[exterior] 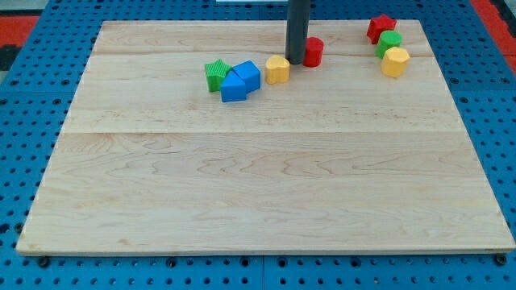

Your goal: Slide the green star and yellow heart closer to the yellow hexagon

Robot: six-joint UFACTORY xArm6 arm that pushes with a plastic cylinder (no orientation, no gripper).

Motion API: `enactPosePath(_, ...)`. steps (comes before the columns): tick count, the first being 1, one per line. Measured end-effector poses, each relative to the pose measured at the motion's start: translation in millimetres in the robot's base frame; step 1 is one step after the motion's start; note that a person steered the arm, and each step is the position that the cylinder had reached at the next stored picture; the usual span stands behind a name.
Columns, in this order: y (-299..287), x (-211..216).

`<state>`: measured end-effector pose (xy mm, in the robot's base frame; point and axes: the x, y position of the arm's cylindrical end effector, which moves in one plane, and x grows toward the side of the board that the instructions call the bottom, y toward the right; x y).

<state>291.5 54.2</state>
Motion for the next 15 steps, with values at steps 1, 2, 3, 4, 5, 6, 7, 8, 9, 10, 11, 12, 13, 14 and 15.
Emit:
enactPosePath(1, -39, 0)
enactPosePath(2, -80, -1)
enactPosePath(3, -121, -2)
enactPosePath(4, -166, 21)
enactPosePath(5, -173, 37)
enactPosePath(6, -152, 41)
enactPosePath(7, -115, 41)
enactPosePath(8, -89, 41)
enactPosePath(9, -73, 41)
enactPosePath(10, -68, 41)
enactPosePath(11, -89, 32)
enactPosePath(12, -85, 24)
enactPosePath(13, -61, 24)
enactPosePath(14, -44, 25)
enactPosePath(15, -27, 27)
